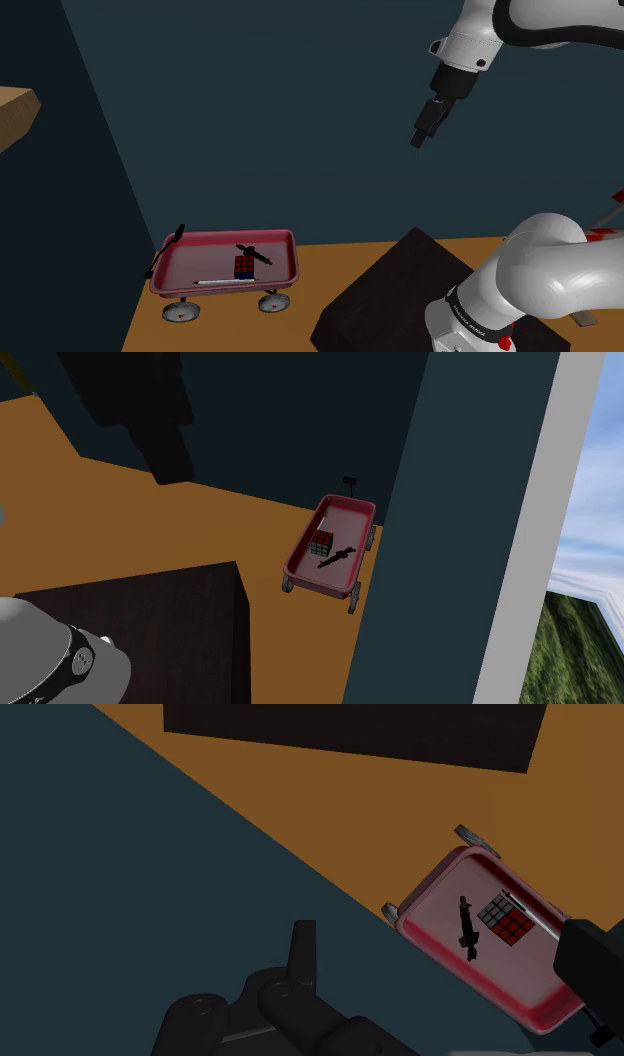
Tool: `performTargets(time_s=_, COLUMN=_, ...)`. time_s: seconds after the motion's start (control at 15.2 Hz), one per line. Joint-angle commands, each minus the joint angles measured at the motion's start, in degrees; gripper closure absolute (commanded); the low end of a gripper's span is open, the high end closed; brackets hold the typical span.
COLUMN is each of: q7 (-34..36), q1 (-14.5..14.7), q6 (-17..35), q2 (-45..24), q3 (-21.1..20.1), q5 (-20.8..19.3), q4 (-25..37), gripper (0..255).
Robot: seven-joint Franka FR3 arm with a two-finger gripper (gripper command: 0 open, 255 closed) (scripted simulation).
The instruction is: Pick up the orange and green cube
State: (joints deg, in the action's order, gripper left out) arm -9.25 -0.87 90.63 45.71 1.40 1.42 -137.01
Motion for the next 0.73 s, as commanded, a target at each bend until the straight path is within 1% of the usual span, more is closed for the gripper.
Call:
performTargets(time_s=0.0, q7=0.0, q1=0.0, q6=0.0, q2=0.0, q3=0.0, q5=0.0, q4=0.0, gripper=0)
performTargets(time_s=0.33, q7=4.9, q1=1.3, q6=8.7, q2=-2.8, q3=-4.3, q5=2.9, q4=-5.6, gripper=0)
performTargets(time_s=0.66, q7=9.7, q1=2.7, q6=18.0, q2=-8.1, q3=-8.8, q5=5.4, q4=-9.2, gripper=0)
